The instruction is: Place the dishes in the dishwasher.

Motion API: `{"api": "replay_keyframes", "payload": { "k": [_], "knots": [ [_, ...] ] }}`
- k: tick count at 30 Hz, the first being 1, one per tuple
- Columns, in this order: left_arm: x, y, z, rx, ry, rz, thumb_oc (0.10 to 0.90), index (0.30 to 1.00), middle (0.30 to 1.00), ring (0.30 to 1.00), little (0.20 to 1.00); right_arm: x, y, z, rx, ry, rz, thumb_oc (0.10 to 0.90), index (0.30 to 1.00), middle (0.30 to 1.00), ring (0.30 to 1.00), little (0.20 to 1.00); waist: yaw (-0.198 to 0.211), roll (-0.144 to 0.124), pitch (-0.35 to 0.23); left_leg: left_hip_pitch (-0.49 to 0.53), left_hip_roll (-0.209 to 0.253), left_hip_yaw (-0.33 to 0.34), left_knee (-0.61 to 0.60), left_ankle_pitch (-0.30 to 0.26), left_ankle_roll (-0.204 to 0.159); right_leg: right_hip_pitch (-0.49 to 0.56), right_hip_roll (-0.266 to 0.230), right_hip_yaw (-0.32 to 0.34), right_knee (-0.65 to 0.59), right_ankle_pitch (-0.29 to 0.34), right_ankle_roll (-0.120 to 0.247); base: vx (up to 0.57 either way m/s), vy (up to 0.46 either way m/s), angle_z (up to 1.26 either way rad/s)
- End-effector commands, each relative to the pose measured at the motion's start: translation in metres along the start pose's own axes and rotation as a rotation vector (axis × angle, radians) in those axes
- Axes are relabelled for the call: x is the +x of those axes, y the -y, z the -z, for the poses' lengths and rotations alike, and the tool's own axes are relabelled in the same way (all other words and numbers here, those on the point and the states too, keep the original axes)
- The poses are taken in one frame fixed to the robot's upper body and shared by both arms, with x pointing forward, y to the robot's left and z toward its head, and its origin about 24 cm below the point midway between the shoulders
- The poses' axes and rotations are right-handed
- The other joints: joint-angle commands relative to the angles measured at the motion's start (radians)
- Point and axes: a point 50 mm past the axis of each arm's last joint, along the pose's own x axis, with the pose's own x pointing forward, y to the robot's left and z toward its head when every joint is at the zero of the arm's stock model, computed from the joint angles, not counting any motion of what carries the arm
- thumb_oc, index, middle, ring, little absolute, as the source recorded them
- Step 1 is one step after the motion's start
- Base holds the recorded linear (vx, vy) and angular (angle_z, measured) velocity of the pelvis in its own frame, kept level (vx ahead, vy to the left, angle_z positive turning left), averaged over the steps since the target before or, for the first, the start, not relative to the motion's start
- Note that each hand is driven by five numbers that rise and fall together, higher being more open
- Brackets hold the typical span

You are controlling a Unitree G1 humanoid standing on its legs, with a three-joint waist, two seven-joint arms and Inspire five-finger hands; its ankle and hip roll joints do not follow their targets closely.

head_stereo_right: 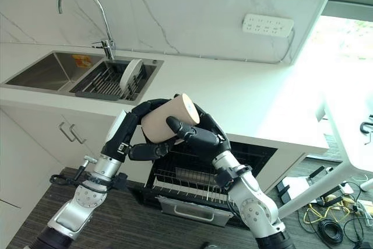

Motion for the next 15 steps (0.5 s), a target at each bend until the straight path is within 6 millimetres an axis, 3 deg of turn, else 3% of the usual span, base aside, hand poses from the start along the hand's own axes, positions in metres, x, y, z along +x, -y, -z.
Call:
{"api": "replay_keyframes", "payload": {
  "k": [1, 4, 5, 6, 7, 15],
  "knots": [
    [0.027, -0.003, -0.045, -0.016, 0.291, -0.004, 0.400, 0.300, 0.300, 0.300, 0.300, 0.015, -0.034, -0.036, 0.004, 0.231, -0.180, 0.400, 0.300, 0.300, 0.300, 0.300, -0.006, -0.005, -0.037, 0.011, 0.020, -0.056, 0.004, -0.054, -0.043, 0.111, -0.044, 0.043, -0.075, -0.031, 0.145, 0.00, 0.000, 0.00],
    [0.027, -0.005, -0.042, -0.039, 0.265, -0.021, 0.400, 0.300, 0.300, 0.300, 0.300, 0.014, -0.032, -0.037, -0.010, 0.243, -0.161, 0.400, 0.300, 0.300, 0.300, 0.300, -0.003, -0.005, -0.036, 0.010, 0.020, -0.057, 0.004, -0.052, -0.044, 0.111, -0.046, 0.042, -0.075, -0.029, 0.145, 0.00, 0.000, 0.00],
    [0.026, -0.007, -0.040, -0.054, 0.250, -0.039, 0.428, 0.342, 0.342, 0.342, 0.342, 0.013, -0.030, -0.038, -0.026, 0.255, -0.148, 0.400, 0.300, 0.300, 0.300, 0.300, -0.002, -0.005, -0.036, 0.010, 0.020, -0.057, 0.004, -0.052, -0.044, 0.112, -0.047, 0.040, -0.075, -0.029, 0.145, 0.00, 0.000, 0.00],
    [0.026, -0.008, -0.039, -0.058, 0.245, -0.046, 0.543, 0.514, 0.514, 0.514, 0.514, 0.013, -0.030, -0.039, -0.030, 0.257, -0.144, 0.400, 0.300, 0.300, 0.300, 0.300, -0.002, -0.004, -0.036, 0.010, 0.020, -0.057, 0.004, -0.052, -0.044, 0.112, -0.047, 0.040, -0.075, -0.029, 0.145, 0.00, 0.000, 0.00],
    [0.025, -0.010, -0.037, -0.068, 0.232, -0.067, 0.800, 0.900, 0.900, 0.900, 0.900, 0.012, -0.028, -0.039, -0.039, 0.264, -0.131, 0.400, 0.300, 0.300, 0.300, 0.300, 0.001, -0.004, -0.036, 0.009, 0.020, -0.057, 0.004, -0.051, -0.045, 0.114, -0.049, 0.035, -0.075, -0.028, 0.145, 0.00, 0.000, 0.00],
    [0.005, -0.049, -0.017, -0.018, 0.124, -0.328, 0.800, 0.900, 0.900, 0.900, 0.900, 0.003, -0.012, -0.047, -0.058, 0.322, -0.040, 0.400, 0.300, 0.300, 0.300, 0.300, 0.024, -0.003, -0.031, 0.011, 0.021, -0.051, 0.004, -0.044, -0.049, 0.130, -0.059, -0.010, -0.075, -0.027, 0.137, -0.02, 0.034, 0.00]
  ]
}}
